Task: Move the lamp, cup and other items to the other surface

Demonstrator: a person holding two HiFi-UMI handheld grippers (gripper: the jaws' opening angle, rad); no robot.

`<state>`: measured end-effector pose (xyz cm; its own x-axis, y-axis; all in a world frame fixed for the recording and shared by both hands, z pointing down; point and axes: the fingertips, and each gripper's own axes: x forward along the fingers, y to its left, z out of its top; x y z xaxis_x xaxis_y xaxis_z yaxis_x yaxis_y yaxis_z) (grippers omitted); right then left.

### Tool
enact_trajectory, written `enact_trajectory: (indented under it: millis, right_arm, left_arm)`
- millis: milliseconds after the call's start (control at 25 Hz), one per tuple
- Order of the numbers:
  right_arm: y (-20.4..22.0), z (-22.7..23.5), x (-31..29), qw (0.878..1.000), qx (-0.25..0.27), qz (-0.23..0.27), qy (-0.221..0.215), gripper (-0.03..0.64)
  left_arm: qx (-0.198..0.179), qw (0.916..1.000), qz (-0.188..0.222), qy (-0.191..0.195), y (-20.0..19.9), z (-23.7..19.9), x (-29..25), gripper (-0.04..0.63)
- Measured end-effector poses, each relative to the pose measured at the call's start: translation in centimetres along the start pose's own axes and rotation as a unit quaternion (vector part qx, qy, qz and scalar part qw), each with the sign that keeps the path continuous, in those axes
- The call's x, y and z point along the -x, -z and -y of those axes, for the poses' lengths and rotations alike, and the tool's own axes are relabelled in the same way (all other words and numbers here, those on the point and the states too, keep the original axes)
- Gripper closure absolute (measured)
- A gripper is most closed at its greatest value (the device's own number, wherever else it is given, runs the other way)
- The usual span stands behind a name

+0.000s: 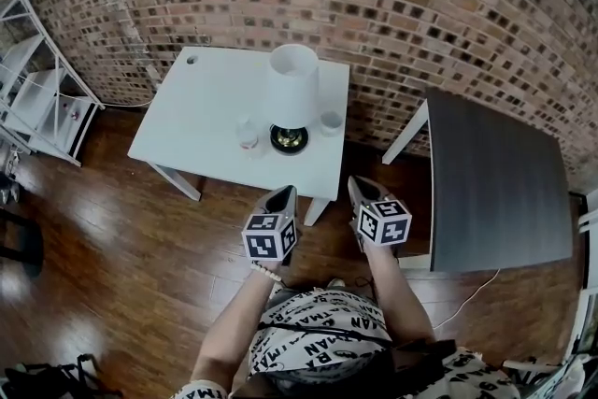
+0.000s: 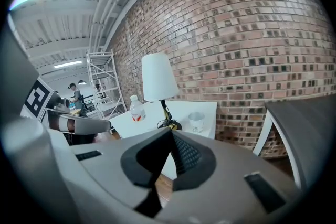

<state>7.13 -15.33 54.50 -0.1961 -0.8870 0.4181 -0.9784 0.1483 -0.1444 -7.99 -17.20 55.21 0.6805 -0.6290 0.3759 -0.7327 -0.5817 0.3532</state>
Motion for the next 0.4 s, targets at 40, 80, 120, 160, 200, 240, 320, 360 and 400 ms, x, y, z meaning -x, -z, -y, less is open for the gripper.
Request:
enact_trajectory:
  millis: [40,80,120,160,200,240,320,360,400]
  right_arm:
    - [-0.2,0.2,0.0,1.000,0.001,0.001,-0.002,0.612]
    - [-0.3,0.3,-0.1,1.000,0.002,0.001,-0.005,0.612]
    - [-0.4,0.3,-0.1,1.000,0.002,0.002,-0.007,0.612]
    - [-0.5,0.3,-0.2,1.000,0.001,0.002,-0.010,0.612]
    - [-0.6,0.3,-0.2,1.000,0.001,0.002,-0.012,0.612]
    - [-0.7,0.4,-0.2,1.000,0.002,0.003,-0.014,0.612]
    - [-0.6,0.6,-0.3,1.000,0.003,0.003,-0.018,0.612]
    - [-0.6,0.8,-0.3,1.000,0.004,0.003,-0.019,0.612]
    - [-0.6,1.0,-0.3,1.000,0.004,0.003,-0.021,0.612]
  left_arm:
    - [-0.001,1.0000,0.002,-0.003,-0.1,0.2,-0.1,0.592]
    - [-0.001,1.0000,0.002,-0.005,-0.2,0.3,-0.1,0.593]
    - [0.000,1.0000,0.003,-0.007,-0.3,0.4,-0.2,0.592]
    - [0.000,1.0000,0.003,-0.009,-0.4,0.5,-0.2,0.593]
    - [0.000,0.9999,0.002,-0.010,-0.4,0.6,-0.3,0.592]
    - [0.000,0.9999,0.003,-0.011,-0.5,0.7,-0.3,0.593]
    - [0.000,0.9999,0.004,-0.013,-0.4,1.0,-0.6,0.592]
    - [0.000,0.9999,0.004,-0.014,-0.4,1.1,-0.7,0.592]
    - [0.000,0.9999,0.005,-0.014,-0.3,1.3,-0.8,0.592]
